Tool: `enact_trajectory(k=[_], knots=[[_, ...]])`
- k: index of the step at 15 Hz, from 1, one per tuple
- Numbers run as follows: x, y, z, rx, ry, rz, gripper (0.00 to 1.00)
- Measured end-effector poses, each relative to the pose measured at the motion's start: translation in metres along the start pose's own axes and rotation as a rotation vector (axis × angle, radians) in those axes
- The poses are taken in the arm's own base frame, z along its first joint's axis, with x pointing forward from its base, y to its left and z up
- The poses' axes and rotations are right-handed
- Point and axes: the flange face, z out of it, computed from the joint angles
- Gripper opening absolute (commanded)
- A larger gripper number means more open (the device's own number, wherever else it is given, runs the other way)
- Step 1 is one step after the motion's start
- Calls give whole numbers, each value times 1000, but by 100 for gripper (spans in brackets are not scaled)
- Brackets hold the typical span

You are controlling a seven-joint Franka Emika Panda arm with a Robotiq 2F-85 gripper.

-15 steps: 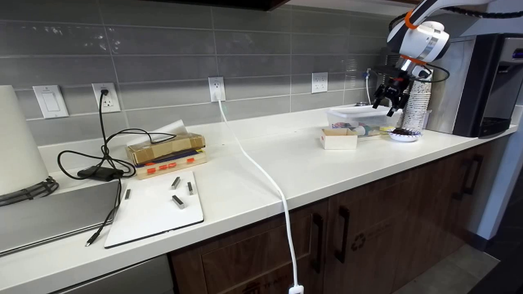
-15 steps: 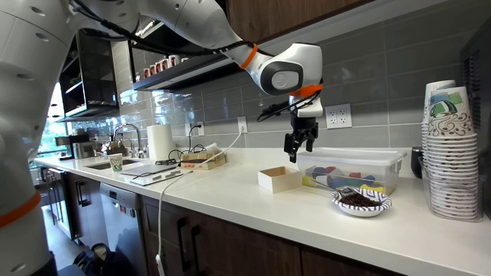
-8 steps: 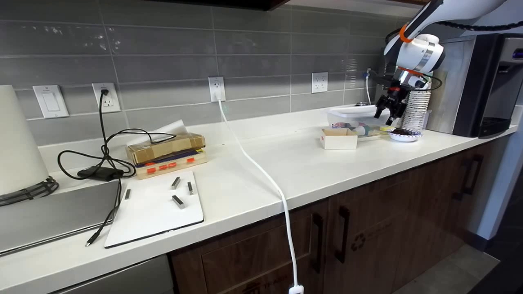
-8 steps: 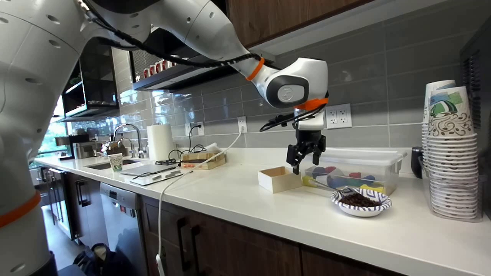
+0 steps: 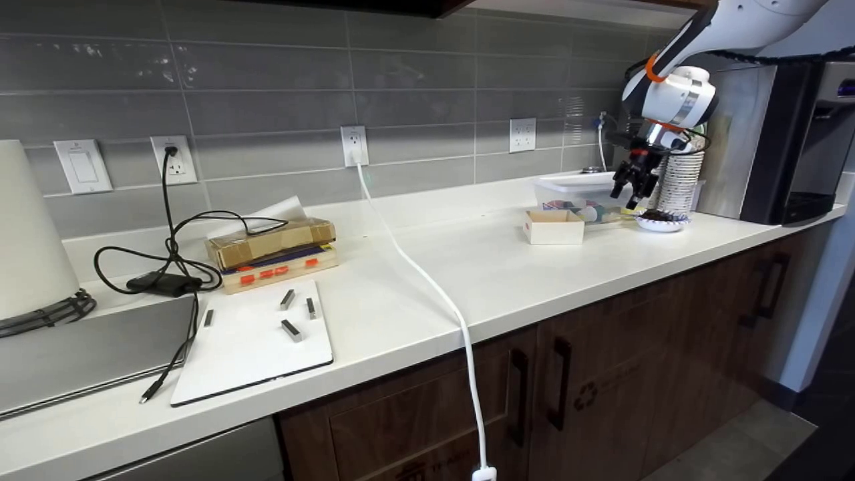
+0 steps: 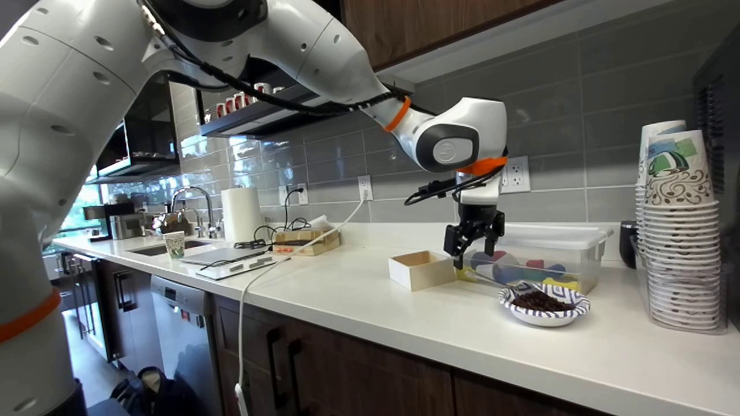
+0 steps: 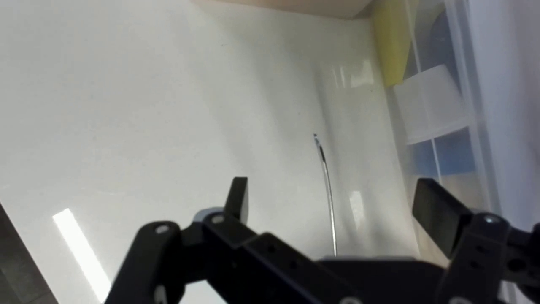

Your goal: Use the cake spatula to stir the contents in the black and white bowl.

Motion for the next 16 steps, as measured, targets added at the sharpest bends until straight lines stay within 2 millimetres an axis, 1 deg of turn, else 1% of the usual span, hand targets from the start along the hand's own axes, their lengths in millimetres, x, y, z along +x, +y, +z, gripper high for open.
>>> enact_trajectory(k=[4, 10, 13, 16], knots=[[-4, -10, 19, -22, 2, 7, 100], [-11, -22, 22, -32, -1, 15, 100], [-12, -24, 22, -25, 2, 18, 100], [-9, -28, 24, 24, 21, 19, 100]])
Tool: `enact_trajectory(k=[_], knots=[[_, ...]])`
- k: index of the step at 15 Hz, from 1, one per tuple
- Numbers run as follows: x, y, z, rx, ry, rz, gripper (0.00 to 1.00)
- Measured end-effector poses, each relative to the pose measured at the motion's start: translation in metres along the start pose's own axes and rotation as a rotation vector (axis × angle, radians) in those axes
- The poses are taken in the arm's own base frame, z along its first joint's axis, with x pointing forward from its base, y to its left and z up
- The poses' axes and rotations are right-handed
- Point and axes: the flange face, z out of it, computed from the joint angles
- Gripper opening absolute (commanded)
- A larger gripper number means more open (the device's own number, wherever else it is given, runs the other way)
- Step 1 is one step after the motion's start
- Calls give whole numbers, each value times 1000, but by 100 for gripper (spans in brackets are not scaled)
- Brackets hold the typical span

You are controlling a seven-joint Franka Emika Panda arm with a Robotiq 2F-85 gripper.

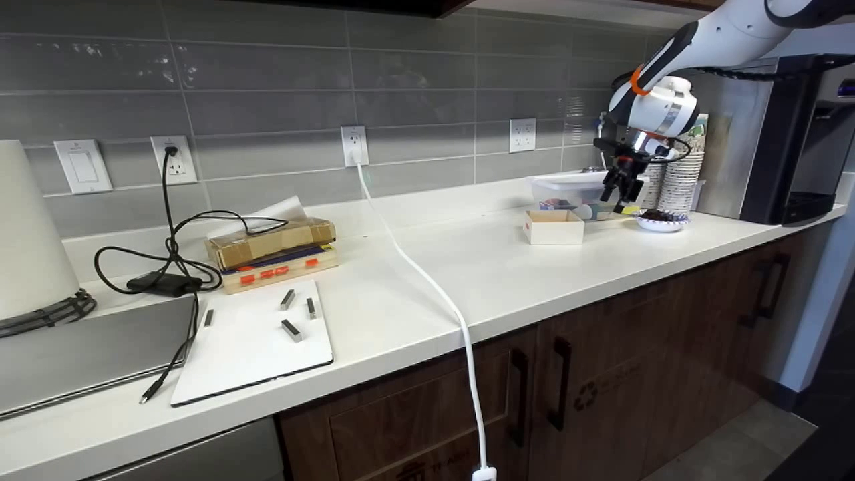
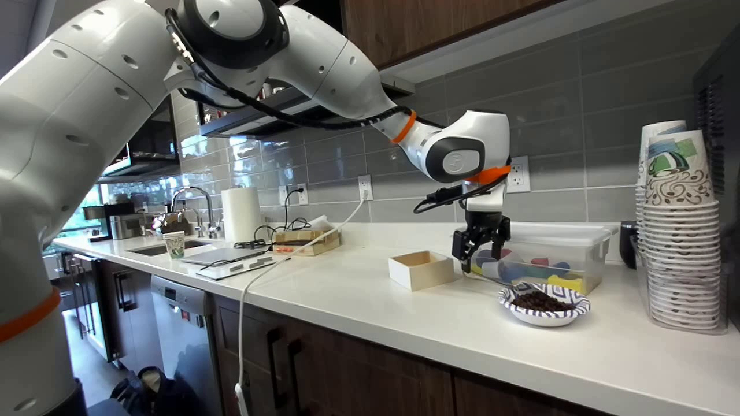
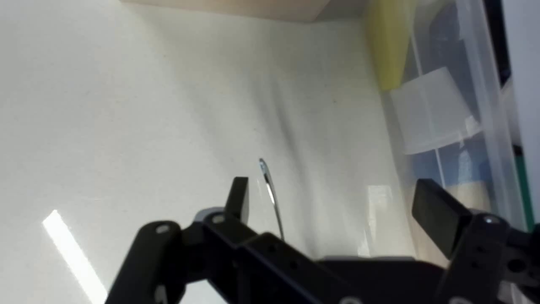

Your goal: Use the cake spatula to stir the contents in the black and white bowl.

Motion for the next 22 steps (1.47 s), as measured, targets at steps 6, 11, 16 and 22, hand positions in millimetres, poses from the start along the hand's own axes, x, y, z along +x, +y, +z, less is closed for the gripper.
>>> enact_trajectory(k=[6, 11, 16, 22], knots=[[-1, -10, -2, 131, 37, -11, 100], [-18, -3, 3, 121, 18, -26, 100], [-33, 27, 15, 70, 7, -23, 100], [-25, 53, 17, 92, 35, 13, 100]])
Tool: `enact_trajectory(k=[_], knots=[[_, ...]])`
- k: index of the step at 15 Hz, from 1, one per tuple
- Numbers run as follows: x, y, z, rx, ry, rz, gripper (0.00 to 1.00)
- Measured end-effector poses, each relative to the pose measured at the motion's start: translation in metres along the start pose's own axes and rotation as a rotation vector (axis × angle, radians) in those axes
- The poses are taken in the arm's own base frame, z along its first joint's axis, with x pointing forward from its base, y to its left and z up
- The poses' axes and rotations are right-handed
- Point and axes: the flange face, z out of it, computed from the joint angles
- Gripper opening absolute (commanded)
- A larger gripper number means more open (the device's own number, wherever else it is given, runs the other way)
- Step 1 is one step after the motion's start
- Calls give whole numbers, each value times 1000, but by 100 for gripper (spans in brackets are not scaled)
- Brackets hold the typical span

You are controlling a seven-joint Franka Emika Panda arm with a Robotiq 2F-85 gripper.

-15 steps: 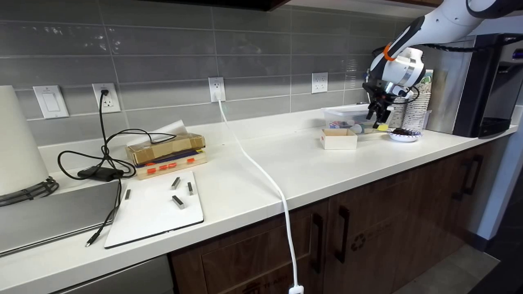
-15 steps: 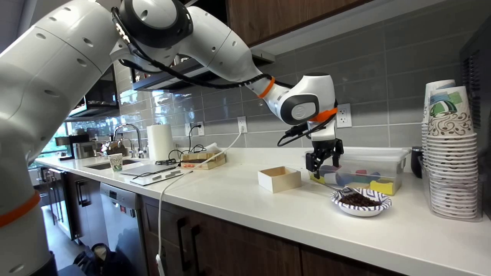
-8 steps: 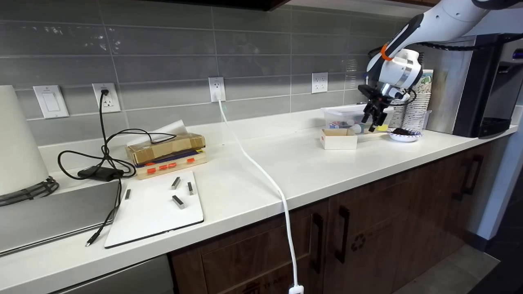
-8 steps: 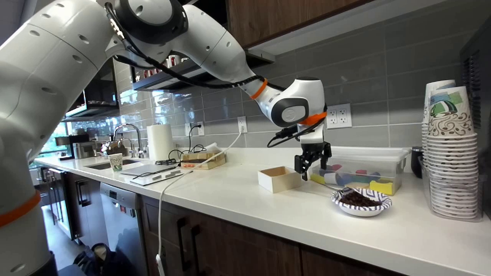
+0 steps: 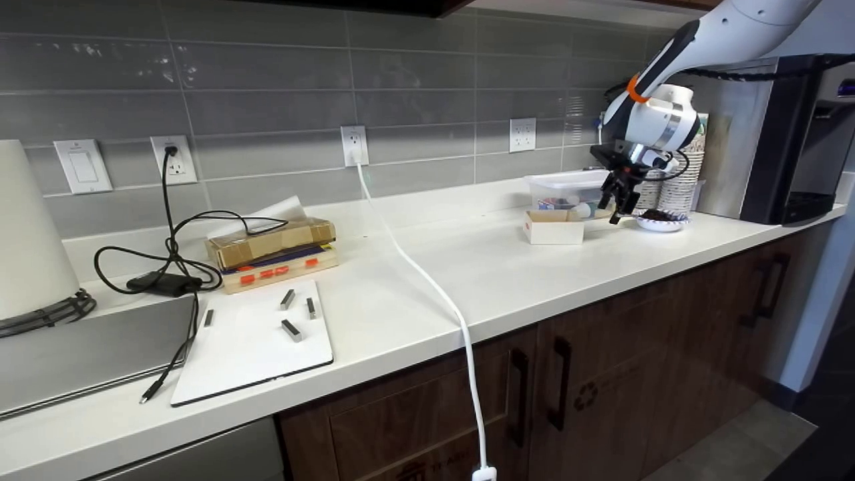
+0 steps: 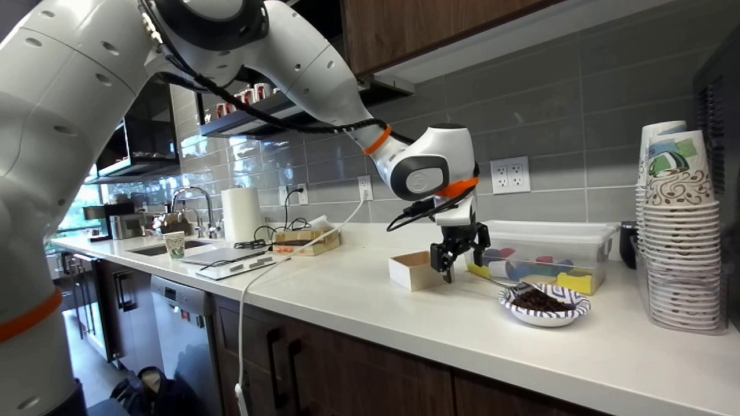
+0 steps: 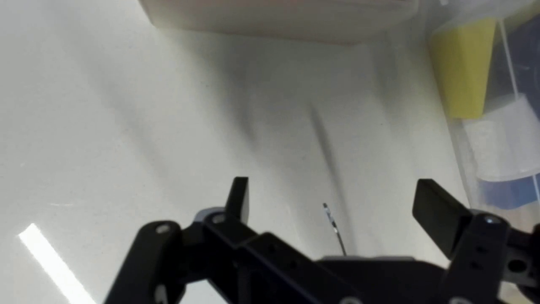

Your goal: Use the cake spatula to stir the contents in the black and white bowl.

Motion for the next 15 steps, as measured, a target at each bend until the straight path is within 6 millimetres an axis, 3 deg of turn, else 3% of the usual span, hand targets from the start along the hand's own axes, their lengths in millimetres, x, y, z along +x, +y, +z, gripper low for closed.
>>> enact_trajectory(k=[7, 15], knots=[[19, 4, -9, 13, 25, 22, 100], [12, 5, -7, 7, 30, -1, 100]])
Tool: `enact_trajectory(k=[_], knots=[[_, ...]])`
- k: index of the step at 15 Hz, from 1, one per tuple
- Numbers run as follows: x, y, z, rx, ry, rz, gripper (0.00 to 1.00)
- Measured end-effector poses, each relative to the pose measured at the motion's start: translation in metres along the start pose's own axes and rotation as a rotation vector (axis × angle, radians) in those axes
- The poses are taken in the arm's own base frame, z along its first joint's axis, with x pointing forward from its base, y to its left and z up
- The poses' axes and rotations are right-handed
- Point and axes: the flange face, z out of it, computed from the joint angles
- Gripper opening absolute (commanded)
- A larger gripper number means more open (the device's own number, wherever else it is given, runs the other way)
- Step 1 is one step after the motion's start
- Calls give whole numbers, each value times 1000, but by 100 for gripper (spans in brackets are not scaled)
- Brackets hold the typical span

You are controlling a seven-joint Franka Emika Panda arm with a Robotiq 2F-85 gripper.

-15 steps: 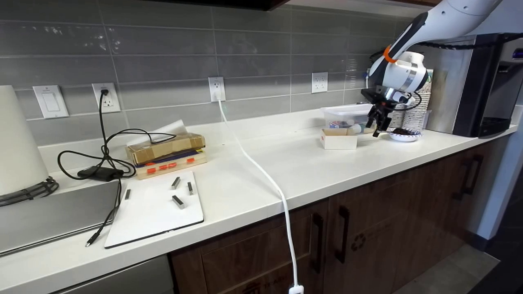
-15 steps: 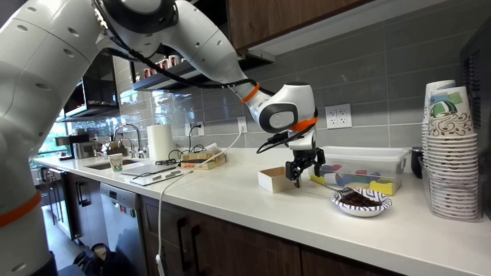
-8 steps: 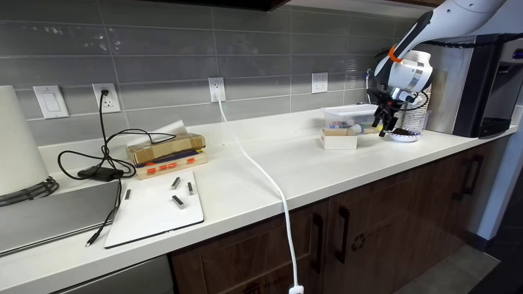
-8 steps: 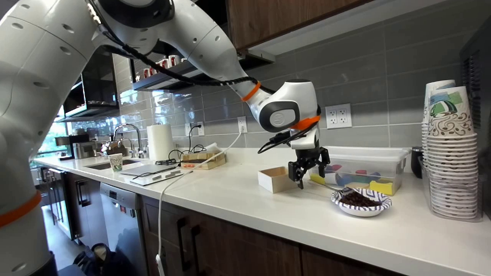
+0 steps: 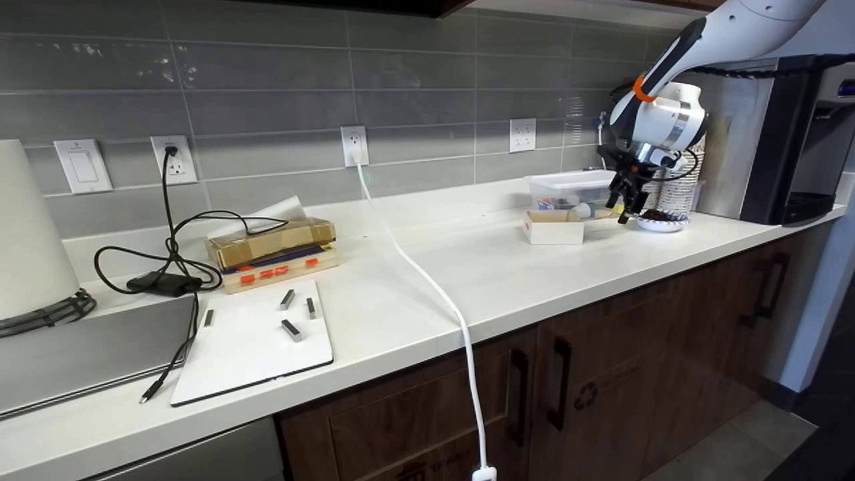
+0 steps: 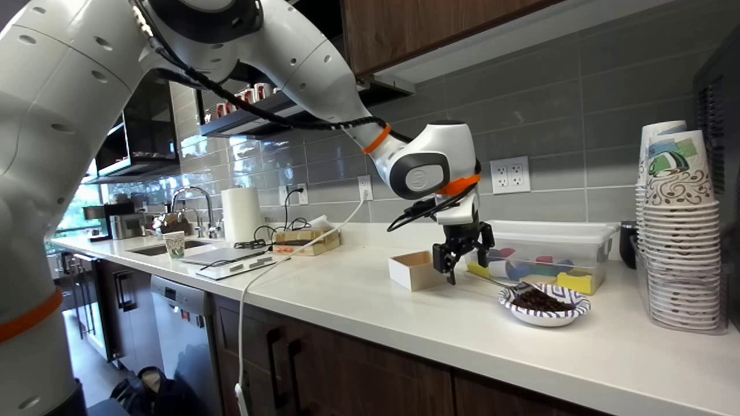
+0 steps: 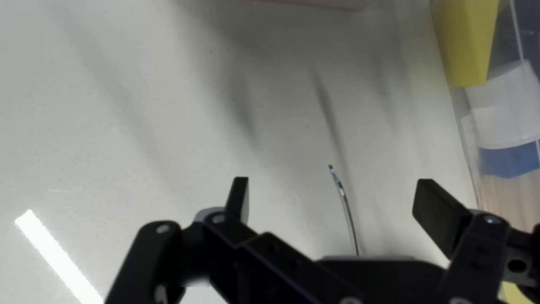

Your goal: Use the cake spatula to stir the contents in the black and white bowl.

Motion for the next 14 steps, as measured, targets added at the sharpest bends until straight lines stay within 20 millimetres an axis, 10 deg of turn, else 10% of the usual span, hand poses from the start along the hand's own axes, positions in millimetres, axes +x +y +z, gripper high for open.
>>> enact_trajectory(k=[3, 4, 6, 14], knots=[[0, 1, 2, -4, 4, -2, 95], [0, 1, 2, -5, 5, -1, 73], [2, 1, 3, -6, 8, 5, 70], [5, 1, 3, -6, 12, 11, 6]])
